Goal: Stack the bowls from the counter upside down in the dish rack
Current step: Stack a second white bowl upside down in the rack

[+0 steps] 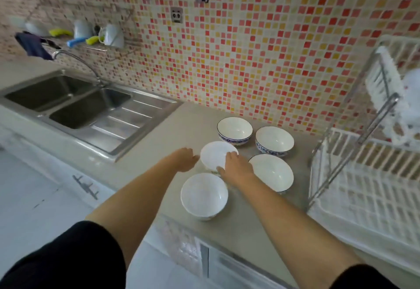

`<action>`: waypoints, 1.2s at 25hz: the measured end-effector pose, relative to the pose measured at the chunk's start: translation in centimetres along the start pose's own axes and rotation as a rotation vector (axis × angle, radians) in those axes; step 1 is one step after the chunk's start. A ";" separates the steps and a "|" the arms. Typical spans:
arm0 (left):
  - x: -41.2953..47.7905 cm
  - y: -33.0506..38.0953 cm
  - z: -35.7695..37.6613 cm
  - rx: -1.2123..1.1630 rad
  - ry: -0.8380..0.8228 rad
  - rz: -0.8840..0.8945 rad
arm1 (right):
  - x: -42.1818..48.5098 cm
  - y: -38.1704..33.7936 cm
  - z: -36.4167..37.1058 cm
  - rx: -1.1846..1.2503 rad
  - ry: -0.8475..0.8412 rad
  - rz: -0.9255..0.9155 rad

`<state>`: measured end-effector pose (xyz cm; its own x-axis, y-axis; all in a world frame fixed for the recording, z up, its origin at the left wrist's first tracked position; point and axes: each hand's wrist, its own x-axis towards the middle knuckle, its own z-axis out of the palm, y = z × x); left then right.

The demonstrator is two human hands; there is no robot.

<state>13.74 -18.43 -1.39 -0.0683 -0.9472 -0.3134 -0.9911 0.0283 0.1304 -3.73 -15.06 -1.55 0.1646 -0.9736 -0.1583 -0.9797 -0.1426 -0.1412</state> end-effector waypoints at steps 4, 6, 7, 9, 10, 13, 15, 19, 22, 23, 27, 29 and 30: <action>-1.3 -2.0 5.7 0.153 -0.086 0.061 | -1.6 -1.2 5.8 0.162 -0.155 0.180; -1.9 -2.1 6.7 0.234 -0.200 0.098 | -1.7 -1.6 6.7 0.165 -0.204 0.223; -2.1 -2.1 6.6 0.266 -0.230 0.096 | -1.7 -1.8 6.7 0.167 -0.199 0.229; -1.9 -1.9 5.0 0.313 -0.202 0.106 | -1.2 -1.8 5.6 0.198 -0.169 0.232; -1.9 -1.8 3.7 0.295 -0.171 0.090 | -0.9 -1.8 4.7 0.239 -0.147 0.243; -2.6 -0.4 -2.7 0.062 0.062 0.079 | -0.7 -1.2 -0.7 0.289 0.001 0.225; -3.8 1.6 -7.3 -0.099 0.254 0.119 | -1.4 -0.2 -5.3 0.326 0.193 0.172; -7.4 7.3 -14.3 -0.358 0.649 0.306 | -4.2 2.4 -14.4 0.513 0.606 0.083; -9.1 11.6 -17.6 -0.511 0.892 0.453 | -7.8 5.3 -20.8 0.540 0.825 0.027; -9.5 13.2 -18.4 -0.533 0.946 0.540 | -9.2 6.5 -22.6 0.494 0.882 0.018; -11.2 20.3 -21.1 -0.679 0.865 0.927 | -14.1 12.6 -27.5 0.312 1.030 0.003; -11.6 23.7 -22.0 -0.630 0.799 1.040 | -15.8 16.6 -28.4 0.236 1.070 0.025; -11.5 25.4 -22.3 -0.568 0.778 1.083 | -16.5 18.6 -28.6 0.174 1.069 0.033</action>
<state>-8.09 -13.93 26.52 -0.4787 -0.4795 0.7355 -0.3037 0.8764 0.3737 -27.96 -6.74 26.43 -0.1298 -0.6401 0.7573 -0.9382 -0.1679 -0.3027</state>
